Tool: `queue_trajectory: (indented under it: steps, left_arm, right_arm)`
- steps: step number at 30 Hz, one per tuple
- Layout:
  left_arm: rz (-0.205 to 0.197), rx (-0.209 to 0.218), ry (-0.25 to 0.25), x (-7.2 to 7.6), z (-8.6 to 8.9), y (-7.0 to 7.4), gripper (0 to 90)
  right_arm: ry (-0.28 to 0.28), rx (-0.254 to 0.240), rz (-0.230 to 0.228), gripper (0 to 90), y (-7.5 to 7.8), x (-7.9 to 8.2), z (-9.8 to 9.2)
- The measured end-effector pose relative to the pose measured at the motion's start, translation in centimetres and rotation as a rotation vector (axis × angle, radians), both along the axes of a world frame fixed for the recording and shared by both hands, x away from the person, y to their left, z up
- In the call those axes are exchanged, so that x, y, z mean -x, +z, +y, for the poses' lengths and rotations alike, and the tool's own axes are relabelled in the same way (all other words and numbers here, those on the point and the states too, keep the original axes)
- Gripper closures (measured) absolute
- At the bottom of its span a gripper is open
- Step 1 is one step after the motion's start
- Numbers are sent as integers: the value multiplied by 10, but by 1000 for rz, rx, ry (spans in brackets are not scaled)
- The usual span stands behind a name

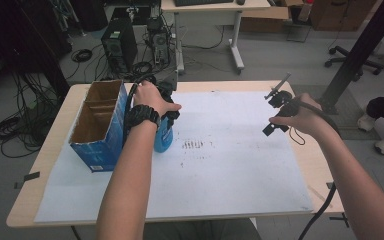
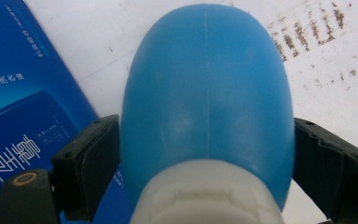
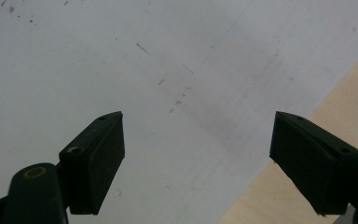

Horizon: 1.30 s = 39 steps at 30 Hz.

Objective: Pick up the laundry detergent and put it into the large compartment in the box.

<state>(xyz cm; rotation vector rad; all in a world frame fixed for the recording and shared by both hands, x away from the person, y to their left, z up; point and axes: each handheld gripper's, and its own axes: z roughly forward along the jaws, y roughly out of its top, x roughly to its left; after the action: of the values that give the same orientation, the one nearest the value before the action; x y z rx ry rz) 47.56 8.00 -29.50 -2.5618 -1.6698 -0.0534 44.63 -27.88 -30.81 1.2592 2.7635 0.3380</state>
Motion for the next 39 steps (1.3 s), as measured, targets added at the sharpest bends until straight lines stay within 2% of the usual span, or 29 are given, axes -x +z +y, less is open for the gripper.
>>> queue_trajectory:
  steps: [10, 16, 21, 27, 32, 39]
  left_arm:
    - [-22, 0, 13, 2, -1, 4, 173]
    - [-20, -4, 27, 2, 1, 4, 193]
    - [-28, -3, 29, 2, 1, 5, 225]
    - [-23, -7, 20, 1, 1, 4, 307]
    - [-31, 1, 25, 0, 1, 5, 299]
    - [-34, 4, 24, 0, 1, 5, 341]
  right_arm:
    - [2, -3, -2, 182, -1, 0, 0]
    - [2, -3, -3, 182, 0, 1, 0]
    - [3, -3, -3, 182, 0, 2, 0]
    - [2, -2, 0, 182, -1, 1, 0]
    - [6, -3, 1, 182, -1, 1, 1]
    - [6, -3, 3, 182, -2, 2, 0]
